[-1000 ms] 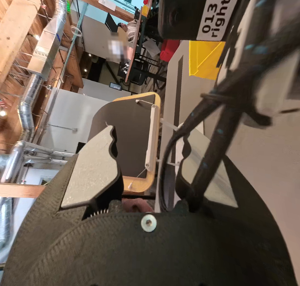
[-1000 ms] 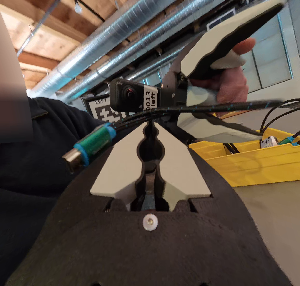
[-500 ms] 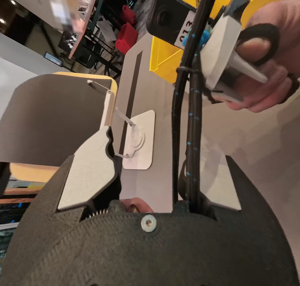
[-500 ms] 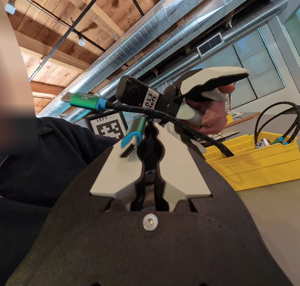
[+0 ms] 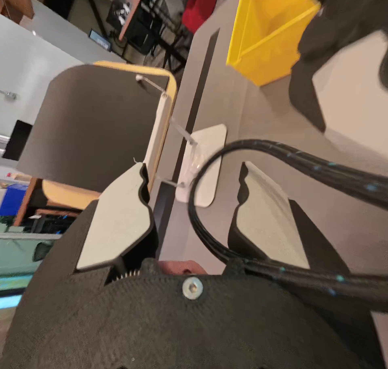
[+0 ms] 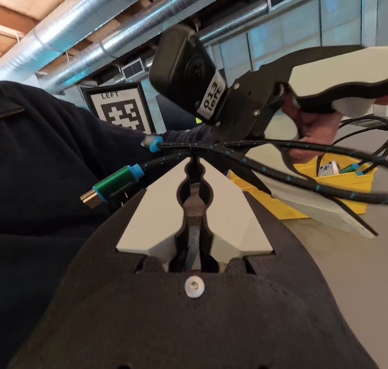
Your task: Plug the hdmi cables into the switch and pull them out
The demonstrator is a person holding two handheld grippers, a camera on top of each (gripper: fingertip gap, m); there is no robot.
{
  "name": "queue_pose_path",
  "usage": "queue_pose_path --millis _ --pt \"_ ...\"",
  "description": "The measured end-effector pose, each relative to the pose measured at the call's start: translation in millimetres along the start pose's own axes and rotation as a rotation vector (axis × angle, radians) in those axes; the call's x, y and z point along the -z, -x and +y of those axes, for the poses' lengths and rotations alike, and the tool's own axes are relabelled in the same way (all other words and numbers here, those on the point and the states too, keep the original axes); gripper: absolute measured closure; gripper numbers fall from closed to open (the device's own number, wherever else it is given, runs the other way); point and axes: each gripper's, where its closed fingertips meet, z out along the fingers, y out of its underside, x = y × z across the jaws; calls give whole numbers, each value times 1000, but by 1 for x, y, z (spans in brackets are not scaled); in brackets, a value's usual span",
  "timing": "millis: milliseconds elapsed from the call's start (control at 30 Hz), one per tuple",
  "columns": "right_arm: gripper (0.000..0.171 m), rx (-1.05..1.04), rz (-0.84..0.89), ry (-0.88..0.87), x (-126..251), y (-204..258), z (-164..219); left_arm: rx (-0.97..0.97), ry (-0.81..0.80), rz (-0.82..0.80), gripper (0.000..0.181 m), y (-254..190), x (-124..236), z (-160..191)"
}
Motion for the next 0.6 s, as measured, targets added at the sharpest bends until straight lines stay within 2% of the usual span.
queue_pose_path --millis 233,433,500,600 --pt "171 49 108 142 -3 -16 15 -88 -66 0 99 0 -3 -28" --pt "171 49 219 187 4 -33 20 -341 -49 -34 102 9 -7 -42" --pt "171 68 266 208 7 -40 22 -466 -33 -91 100 19 -6 -51" --pt "171 53 315 186 10 -49 20 -402 -59 -80 101 23 -6 -72"
